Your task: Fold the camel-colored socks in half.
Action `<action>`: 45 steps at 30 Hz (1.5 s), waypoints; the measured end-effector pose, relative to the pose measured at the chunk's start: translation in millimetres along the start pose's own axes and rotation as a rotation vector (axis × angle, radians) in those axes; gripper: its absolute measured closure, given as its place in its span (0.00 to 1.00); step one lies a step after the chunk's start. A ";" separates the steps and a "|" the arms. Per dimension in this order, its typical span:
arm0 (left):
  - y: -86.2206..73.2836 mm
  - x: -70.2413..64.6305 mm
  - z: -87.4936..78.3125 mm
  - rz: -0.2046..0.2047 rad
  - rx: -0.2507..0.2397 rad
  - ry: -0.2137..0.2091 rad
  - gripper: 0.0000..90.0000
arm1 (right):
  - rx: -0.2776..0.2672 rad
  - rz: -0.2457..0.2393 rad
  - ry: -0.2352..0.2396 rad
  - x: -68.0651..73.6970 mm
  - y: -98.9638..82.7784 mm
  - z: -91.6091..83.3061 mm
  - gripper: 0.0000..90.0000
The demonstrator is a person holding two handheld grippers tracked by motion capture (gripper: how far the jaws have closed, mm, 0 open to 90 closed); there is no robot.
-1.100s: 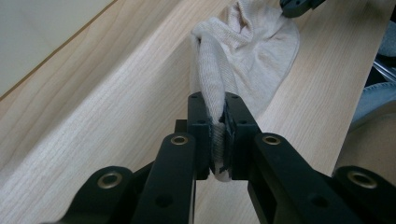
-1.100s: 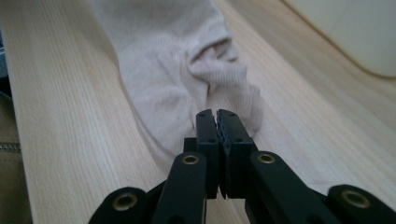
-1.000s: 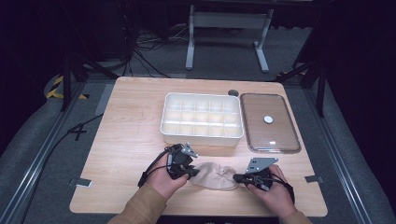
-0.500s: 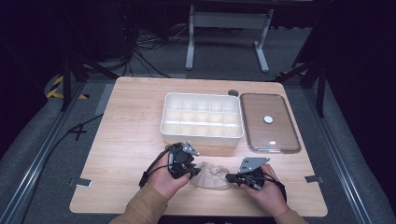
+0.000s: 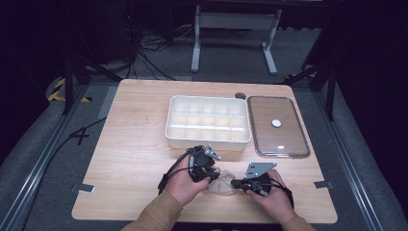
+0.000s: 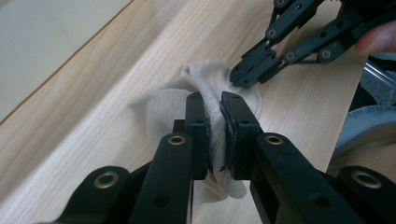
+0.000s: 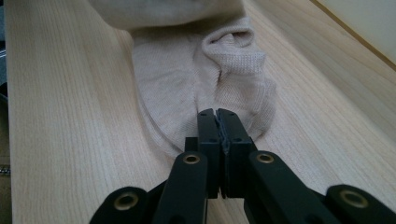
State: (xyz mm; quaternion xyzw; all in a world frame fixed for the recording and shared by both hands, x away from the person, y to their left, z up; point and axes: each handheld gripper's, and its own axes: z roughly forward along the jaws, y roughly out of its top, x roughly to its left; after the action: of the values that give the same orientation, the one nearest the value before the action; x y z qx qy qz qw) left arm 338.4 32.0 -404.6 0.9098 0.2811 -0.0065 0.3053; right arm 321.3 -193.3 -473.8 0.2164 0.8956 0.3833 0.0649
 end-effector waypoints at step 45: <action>-26.5 29.9 7.1 -0.053 0.033 0.023 0.80 | -0.003 0.016 -0.038 -0.4 4.3 -28.1 0.99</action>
State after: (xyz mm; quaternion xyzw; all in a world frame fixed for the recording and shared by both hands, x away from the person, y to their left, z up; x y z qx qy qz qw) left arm 351.0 60.6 -430.5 0.9071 0.3083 -0.0087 0.2866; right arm 315.2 -209.4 -451.1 0.2309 0.8917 0.3811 0.0792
